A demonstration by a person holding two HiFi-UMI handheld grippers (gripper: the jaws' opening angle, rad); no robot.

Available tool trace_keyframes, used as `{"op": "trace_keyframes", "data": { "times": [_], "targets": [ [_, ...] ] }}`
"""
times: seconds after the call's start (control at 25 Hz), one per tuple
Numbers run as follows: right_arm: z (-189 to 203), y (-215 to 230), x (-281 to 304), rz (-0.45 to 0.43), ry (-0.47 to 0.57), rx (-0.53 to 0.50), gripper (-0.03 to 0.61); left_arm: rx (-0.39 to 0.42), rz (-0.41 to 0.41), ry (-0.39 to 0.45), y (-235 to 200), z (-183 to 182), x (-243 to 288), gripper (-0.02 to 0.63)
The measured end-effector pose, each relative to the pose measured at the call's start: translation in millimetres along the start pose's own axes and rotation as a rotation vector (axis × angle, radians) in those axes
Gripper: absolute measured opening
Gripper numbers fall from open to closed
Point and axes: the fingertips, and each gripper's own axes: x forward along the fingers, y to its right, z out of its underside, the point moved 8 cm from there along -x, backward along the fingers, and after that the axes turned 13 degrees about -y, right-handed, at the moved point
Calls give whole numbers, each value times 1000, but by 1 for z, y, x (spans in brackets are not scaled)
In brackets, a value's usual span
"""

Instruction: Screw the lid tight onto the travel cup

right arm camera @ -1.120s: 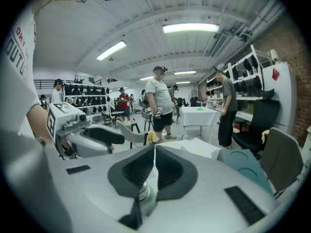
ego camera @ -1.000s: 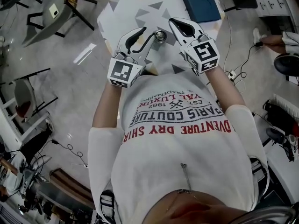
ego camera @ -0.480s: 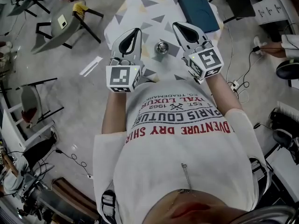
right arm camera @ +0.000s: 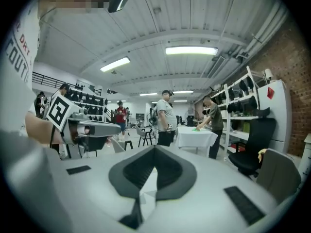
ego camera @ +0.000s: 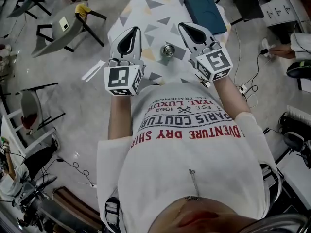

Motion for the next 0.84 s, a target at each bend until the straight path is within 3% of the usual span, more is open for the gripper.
{"op": "trace_keyframes", "data": {
  "times": [0.24, 0.4, 0.84],
  "targets": [
    [0, 2, -2, 22, 5, 14, 9, -5, 25, -10, 6, 1, 1, 11],
    [2, 0, -3, 27, 1, 23, 9, -50, 29, -16, 8, -2, 0, 11],
    [0, -6, -1, 34, 6, 26, 9, -49, 5, -31, 6, 1, -4, 11]
  ]
}}
